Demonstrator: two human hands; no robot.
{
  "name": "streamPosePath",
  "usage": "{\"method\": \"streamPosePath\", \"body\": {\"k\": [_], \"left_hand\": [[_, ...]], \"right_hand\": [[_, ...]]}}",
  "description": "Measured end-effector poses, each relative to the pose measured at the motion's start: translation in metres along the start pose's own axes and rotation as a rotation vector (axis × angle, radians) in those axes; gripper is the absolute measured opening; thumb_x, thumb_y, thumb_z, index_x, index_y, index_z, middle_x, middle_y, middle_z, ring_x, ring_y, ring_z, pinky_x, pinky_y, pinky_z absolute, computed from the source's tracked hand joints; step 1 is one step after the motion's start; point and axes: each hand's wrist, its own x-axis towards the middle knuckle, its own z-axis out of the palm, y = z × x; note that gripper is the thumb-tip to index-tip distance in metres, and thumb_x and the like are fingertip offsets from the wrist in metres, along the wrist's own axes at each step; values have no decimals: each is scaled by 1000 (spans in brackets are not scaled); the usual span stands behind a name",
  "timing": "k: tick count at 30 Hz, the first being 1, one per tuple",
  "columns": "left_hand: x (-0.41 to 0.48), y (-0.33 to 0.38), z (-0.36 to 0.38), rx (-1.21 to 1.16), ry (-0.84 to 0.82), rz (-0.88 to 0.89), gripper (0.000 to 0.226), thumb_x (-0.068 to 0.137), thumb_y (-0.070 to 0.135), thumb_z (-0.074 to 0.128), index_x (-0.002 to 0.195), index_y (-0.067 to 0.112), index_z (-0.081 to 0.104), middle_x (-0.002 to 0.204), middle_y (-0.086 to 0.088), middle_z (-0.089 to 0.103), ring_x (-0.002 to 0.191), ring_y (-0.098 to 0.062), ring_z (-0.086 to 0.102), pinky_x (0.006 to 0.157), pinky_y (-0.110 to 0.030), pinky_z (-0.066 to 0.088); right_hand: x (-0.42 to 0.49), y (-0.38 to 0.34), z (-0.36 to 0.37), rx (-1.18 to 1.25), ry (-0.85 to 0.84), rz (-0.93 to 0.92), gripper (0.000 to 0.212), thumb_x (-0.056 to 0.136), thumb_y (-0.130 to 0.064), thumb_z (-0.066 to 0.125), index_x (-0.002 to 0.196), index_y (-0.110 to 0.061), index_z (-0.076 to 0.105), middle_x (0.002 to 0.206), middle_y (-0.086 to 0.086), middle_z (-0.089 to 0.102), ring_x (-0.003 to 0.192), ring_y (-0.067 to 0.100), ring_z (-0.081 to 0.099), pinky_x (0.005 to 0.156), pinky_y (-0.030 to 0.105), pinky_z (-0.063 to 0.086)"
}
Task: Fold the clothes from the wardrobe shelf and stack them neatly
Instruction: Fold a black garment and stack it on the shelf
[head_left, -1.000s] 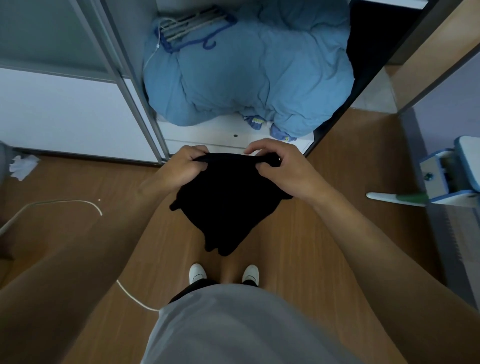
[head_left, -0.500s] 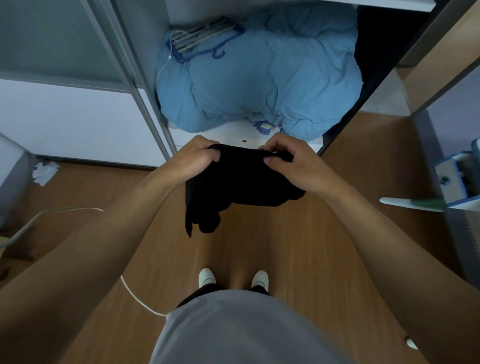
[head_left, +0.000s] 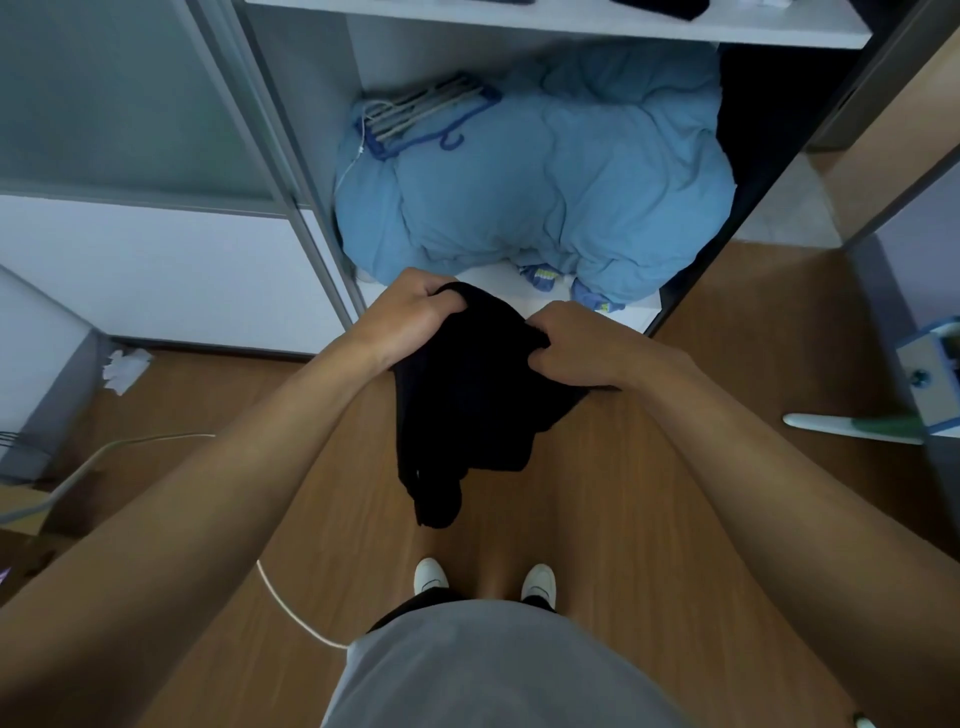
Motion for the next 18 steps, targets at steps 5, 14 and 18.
{"method": "streamPosePath", "body": {"k": [5,14,18], "left_hand": [[1,4,2,-79,49,1,26,94,4,50,89,-19,58,79,-13,54,74,-22,50,65,-29,33],[3,3,-1,-113,103,80,24,95,1,49,102,-5,71,100,-24,71,89,-20,66,77,-20,46],[5,2,6,-119,98,109,24,95,2,50,106,1,72,103,-19,72,93,-22,67,82,-27,45]], "right_hand": [[8,-8,0,223,94,-59,28,85,-3,53,65,-20,42,67,-7,44,58,3,43,53,18,31],[12,-6,-9,359,115,79,42,85,-20,55,49,-23,33,40,-14,34,34,2,34,40,20,23],[12,-8,-20,263,115,64,54,85,-54,64,43,-24,46,37,-16,42,35,-1,43,40,15,27]]}}
